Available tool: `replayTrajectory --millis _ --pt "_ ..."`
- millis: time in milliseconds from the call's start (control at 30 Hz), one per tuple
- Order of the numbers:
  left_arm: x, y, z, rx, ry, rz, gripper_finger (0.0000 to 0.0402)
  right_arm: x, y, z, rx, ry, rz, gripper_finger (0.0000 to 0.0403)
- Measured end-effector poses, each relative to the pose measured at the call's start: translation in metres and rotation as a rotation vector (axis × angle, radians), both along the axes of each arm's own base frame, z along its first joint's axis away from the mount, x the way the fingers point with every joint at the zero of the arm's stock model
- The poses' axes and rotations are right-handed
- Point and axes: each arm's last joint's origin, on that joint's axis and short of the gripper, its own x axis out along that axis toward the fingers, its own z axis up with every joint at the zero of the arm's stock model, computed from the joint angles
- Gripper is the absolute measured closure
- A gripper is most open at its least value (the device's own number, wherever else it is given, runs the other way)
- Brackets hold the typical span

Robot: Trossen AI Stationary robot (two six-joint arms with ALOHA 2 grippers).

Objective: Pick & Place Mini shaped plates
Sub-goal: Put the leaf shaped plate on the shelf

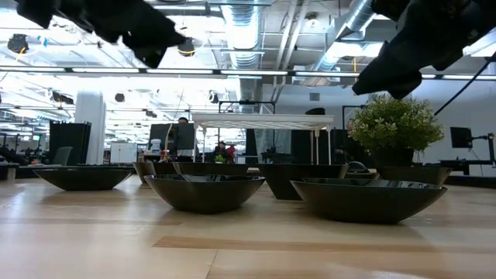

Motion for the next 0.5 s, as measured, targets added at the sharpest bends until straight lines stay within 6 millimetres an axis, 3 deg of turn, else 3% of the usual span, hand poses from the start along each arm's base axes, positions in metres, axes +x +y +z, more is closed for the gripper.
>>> replayTrajectory --millis 200,500 --pt "-0.004 -0.012 0.002 -0.008 -0.024 -0.008 0.0279 0.010 -0.014 -0.002 -0.087 0.077 -0.079 0.0301" --pt "-0.004 -0.013 0.003 -0.014 -0.034 0.043 0.0279 0.017 -0.069 -0.009 -0.142 0.236 -0.296 0.0301"
